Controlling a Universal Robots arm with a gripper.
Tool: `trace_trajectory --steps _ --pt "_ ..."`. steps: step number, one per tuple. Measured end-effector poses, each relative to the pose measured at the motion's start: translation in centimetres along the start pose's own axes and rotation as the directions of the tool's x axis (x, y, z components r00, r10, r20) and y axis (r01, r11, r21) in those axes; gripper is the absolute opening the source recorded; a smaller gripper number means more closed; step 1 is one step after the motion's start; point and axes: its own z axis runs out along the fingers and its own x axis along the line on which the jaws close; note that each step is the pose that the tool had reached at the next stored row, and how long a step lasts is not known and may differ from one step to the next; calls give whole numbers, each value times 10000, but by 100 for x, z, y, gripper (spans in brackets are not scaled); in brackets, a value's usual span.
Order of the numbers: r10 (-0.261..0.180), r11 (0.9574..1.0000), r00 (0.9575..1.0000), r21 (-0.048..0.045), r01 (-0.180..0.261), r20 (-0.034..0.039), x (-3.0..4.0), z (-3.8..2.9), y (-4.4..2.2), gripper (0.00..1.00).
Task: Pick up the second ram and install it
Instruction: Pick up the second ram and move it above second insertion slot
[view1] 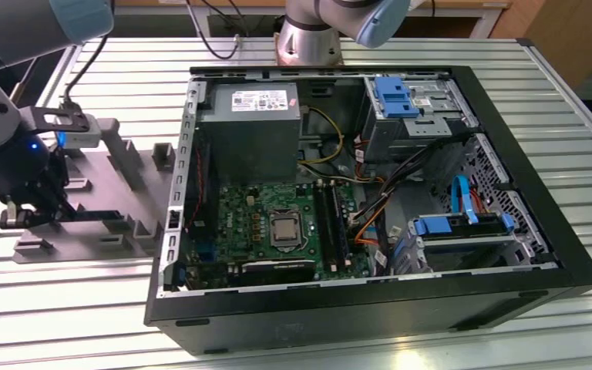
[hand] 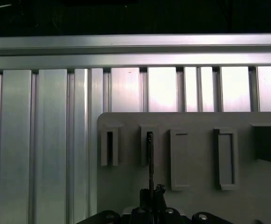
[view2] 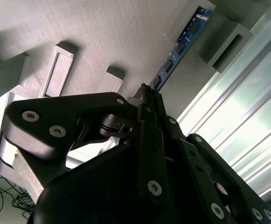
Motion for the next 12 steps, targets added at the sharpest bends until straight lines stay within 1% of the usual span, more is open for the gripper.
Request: trace_trajectory --steps 12 --pt "0 10000 10000 -1 0 -1 -1 -45 1 14"
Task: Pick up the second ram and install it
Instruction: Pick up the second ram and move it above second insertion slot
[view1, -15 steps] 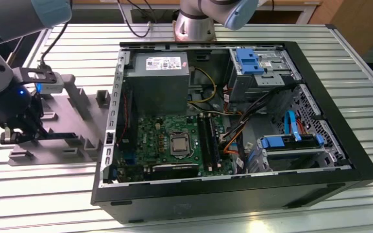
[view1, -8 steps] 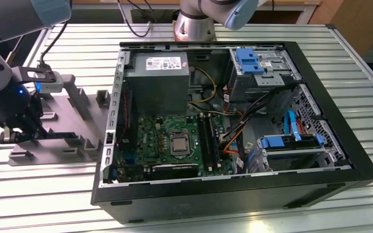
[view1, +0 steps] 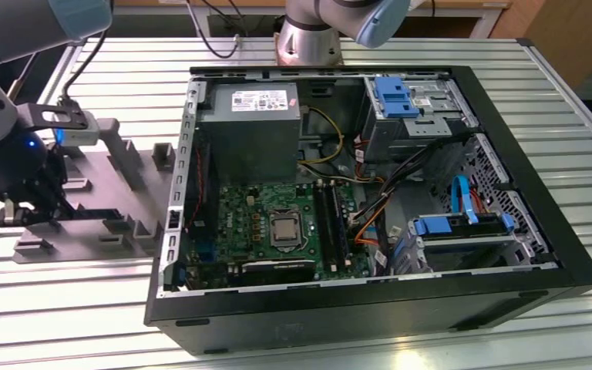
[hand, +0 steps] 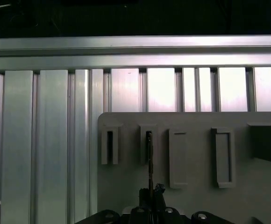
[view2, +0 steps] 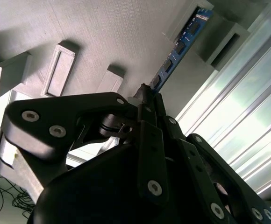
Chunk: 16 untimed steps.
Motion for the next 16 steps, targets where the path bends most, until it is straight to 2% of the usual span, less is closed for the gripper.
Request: trace_trajectory --steps 16 --pt "0 10000 10000 0 0 0 -1 -47 1 14"
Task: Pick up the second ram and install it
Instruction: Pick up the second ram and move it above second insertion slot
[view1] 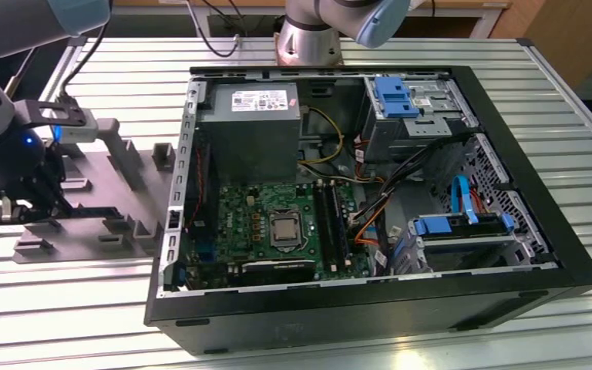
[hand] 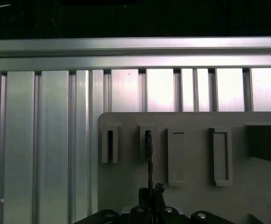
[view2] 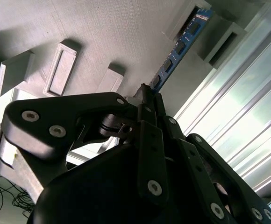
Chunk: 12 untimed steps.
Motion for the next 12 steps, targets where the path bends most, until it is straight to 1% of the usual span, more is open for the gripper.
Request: trace_trajectory --steps 12 --pt "0 10000 10000 0 0 0 -1 -34 1 14"
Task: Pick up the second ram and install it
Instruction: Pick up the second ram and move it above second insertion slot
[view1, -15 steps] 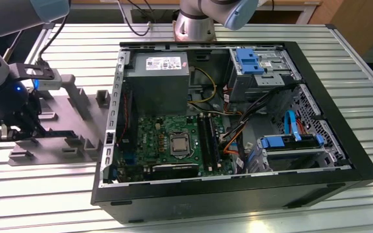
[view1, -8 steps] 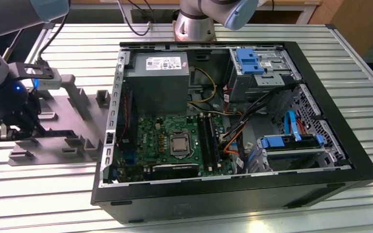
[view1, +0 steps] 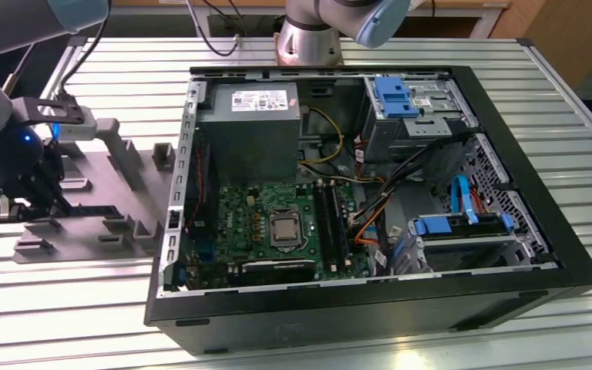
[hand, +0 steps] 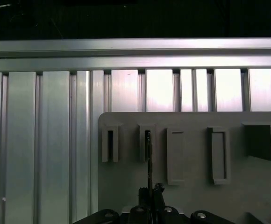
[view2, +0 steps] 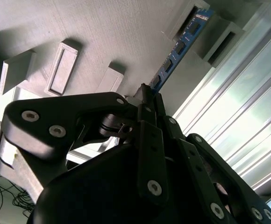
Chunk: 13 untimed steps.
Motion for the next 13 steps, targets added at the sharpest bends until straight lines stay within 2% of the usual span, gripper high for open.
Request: trace_trajectory --steps 13 --pt "0 10000 10000 0 0 0 -1 -42 2 14"
